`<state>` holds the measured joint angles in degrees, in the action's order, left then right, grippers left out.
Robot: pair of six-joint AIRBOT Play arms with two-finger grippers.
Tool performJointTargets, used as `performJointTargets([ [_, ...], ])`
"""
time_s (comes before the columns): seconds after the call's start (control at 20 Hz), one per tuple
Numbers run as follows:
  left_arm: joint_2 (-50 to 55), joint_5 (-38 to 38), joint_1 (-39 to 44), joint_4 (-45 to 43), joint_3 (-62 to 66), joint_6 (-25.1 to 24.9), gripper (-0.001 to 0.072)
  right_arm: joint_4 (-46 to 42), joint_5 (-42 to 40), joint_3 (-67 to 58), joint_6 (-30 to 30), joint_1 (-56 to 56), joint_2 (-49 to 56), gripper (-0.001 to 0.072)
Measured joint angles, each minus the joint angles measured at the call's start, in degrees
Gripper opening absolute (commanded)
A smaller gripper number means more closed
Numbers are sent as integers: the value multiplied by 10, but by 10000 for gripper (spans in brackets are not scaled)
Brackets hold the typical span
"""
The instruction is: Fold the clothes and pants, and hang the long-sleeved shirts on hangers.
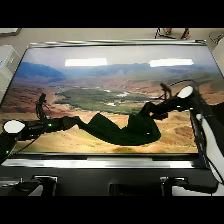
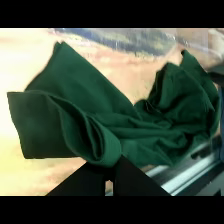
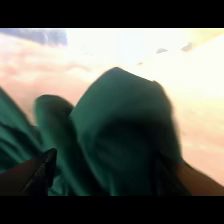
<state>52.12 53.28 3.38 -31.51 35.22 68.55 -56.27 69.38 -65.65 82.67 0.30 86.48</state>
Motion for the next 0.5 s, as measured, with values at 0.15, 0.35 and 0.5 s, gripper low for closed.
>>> performJointTargets([
  [0.15, 0, 16, -1, 0, 1, 0, 23, -3, -13, -7, 10, 24, 39, 52],
  [0.35, -4, 22, -12, -2, 58, -17, 23, -59, 8, -82, 21, 34, 14, 52],
  [0.5, -19, 23, -56, -1, 176, -24, 23, -176, 19, -199, 46, 37, -57, 53],
])
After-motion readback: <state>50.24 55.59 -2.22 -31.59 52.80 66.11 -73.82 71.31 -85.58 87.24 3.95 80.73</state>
